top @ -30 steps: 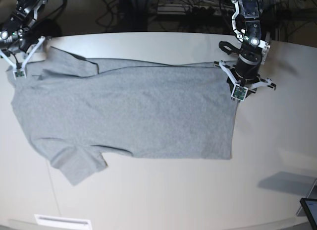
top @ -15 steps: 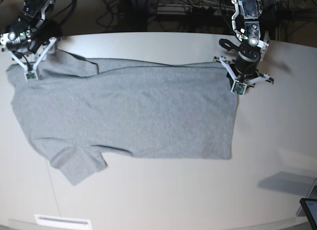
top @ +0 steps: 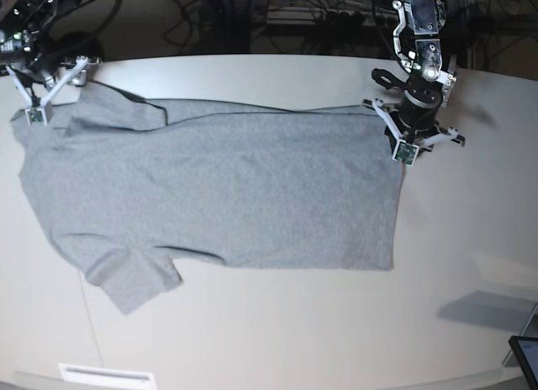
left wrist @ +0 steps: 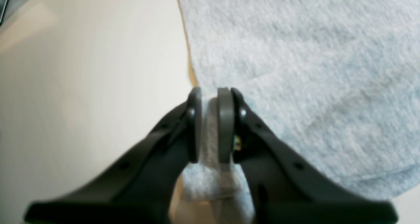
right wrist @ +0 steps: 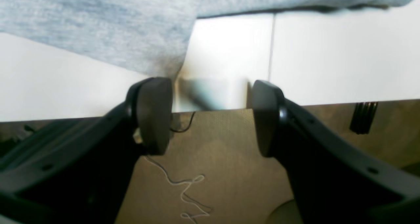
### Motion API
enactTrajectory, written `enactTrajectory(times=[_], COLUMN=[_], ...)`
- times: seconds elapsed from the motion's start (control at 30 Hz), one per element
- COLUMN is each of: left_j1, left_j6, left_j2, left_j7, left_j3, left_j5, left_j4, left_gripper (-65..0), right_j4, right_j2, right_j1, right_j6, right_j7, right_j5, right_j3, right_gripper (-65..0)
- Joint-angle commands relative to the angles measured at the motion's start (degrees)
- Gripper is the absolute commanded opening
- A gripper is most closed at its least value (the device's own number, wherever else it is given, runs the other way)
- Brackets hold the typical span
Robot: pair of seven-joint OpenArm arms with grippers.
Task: Fold the T-shirt properly
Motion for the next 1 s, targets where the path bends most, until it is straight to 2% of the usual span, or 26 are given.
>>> enactTrajectory(times=[0.0,0.17,0.4,0.5,0.7,0.87,0.97], left_j1=[-0.2,0.0,0.3,0.3,0.4,0.4,0.4], left_j6=[0.7,0.7,0.7,0.7,0.7,0.7,0.7], left_j2=[-0.5,-0.5,-0.5,-0.5,-0.5,-0.5,-0.5], left_j7=[-1.1,-1.1,-1.1,-1.1,-1.1,-1.1,-1.1], left_j3=[-0.2,-0.2,-0.2,-0.2,-0.2,-0.2,-0.2], left_j5=[-0.1,-0.1,0.0,0.0,0.0,0.1,0.1], left_j4=[1.1,1.1,1.1,1.1,1.1,1.1,1.1], left_gripper=[-55.6,-55.6,-55.6,-55.6,-55.6,-55.6,-55.6], right_j4=[0.8,0.8,-0.3,-0.7,-0.9,-2.9,-6.2], right_j2=[0.8,0.7,0.4,0.4,0.8,0.8,1.3], right_j1=[-0.2,-2.2,-3.2,-5.0,-8.1,-8.1,-8.1], right_j6=[0.0,0.0,0.0,0.0,0.0,0.0,0.0], right_j7=[0.3,0.3,0.3,0.3,0.5,0.5,0.5], right_j5=[1.3,5.4,7.4,13.8,30.3,37.8,39.4], right_j3=[0.1,0.1,-0.1,0.2,0.3,5.7,7.5], right_gripper=[-27.7,-27.7,-27.7,-27.7,-27.7,-27.7,-27.7])
